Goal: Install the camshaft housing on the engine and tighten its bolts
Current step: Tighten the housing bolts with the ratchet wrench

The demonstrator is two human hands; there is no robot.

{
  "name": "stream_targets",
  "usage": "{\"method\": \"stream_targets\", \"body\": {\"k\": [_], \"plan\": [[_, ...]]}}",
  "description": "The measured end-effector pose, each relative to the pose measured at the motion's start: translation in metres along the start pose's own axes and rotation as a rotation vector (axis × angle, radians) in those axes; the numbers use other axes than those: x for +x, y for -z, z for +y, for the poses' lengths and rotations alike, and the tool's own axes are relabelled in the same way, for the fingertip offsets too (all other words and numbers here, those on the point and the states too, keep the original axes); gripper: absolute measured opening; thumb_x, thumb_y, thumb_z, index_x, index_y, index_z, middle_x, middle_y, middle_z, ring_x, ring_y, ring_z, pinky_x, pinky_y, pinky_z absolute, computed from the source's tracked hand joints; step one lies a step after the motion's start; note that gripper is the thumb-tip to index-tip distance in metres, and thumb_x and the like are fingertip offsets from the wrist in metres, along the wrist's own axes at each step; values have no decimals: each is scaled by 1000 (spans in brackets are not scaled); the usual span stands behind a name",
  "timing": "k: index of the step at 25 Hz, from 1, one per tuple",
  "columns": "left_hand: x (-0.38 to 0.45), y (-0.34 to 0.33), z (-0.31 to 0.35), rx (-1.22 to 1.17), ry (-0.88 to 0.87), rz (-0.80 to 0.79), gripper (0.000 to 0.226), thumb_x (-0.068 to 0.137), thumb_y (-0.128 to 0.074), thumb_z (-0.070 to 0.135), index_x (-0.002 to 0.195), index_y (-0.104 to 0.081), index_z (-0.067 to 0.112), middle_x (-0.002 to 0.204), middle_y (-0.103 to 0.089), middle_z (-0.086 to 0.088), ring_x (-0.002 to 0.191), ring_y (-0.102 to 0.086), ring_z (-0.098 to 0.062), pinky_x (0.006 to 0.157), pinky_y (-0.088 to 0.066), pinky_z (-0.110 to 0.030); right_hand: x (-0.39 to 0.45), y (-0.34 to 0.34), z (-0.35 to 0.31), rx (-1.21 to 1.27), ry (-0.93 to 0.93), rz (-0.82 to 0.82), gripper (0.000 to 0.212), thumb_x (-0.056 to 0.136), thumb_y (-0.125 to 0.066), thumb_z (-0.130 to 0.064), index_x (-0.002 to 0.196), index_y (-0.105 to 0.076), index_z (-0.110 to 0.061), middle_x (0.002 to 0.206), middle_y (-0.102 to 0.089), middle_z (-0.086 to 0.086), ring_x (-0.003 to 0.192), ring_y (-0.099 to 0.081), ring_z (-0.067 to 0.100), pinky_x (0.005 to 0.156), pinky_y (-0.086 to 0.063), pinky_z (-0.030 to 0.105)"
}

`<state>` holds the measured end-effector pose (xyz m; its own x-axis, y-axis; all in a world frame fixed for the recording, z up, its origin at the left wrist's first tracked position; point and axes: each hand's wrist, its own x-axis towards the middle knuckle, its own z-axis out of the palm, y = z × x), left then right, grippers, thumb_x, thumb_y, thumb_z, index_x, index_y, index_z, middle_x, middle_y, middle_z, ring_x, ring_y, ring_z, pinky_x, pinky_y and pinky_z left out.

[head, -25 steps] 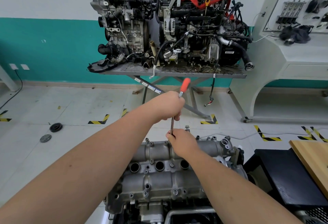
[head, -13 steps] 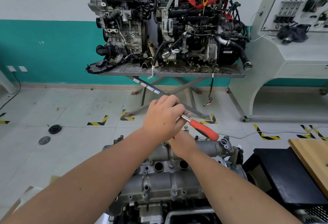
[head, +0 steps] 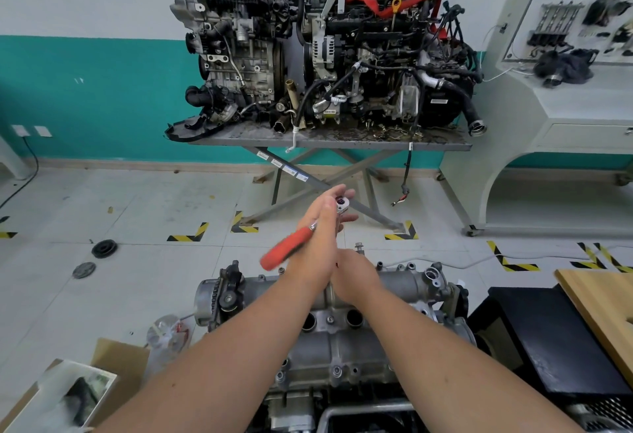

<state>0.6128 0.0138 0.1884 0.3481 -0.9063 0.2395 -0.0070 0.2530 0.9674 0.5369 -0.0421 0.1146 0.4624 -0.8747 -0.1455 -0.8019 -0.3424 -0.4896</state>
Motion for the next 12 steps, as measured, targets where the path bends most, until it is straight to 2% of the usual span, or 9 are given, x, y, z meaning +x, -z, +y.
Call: {"method": "stream_targets", "body": {"k": [2, 4, 8, 9, 12], "plan": [[7, 2, 2, -143, 151, 13, 42, 96, -35, 56, 110, -68, 33, 110, -74, 3, 88, -68, -14, 92, -49, -35, -1, 0, 0, 11, 16, 7, 31, 99, -39, -27, 69, -45, -20, 79, -59, 2, 81, -55, 29, 67, -37, 33], [14, 6, 7, -193, 236, 32, 43, 100, -36, 52, 108, -65, 21, 95, -77, -6, 78, -68, -17, 86, -49, -37, -1, -2, 1, 21, -1, 2, 36, 99, -39, -32, 65, -42, -22, 69, -53, -4, 77, -53, 27, 65, -35, 33], [28, 10, 20, -148, 371, 75, 35, 105, -38, 43, 104, -56, 14, 68, -70, -5, 68, -71, -23, 65, -55, -29, 1, -2, 1, 46, 0, 1, 37, 101, -41, -38, 67, -45, -23, 74, -57, -3, 81, -57, 26, 67, -39, 34], [31, 10, 24, -109, 392, 55, 33, 105, -38, 42, 102, -55, 14, 65, -69, -4, 68, -72, -24, 67, -57, -31, 1, -3, 2, 50, 2, 2, 35, 100, -41, -39, 69, -47, -23, 77, -59, -2, 83, -58, 27, 68, -41, 35], [36, 10, 35, 72, 440, -29, 33, 105, -35, 41, 100, -53, 14, 66, -71, -3, 73, -75, -23, 86, -54, -41, 2, -3, 4, 67, -27, -20, 30, 100, -42, -42, 77, -53, -25, 83, -62, -1, 87, -59, 26, 72, -43, 35]]}}
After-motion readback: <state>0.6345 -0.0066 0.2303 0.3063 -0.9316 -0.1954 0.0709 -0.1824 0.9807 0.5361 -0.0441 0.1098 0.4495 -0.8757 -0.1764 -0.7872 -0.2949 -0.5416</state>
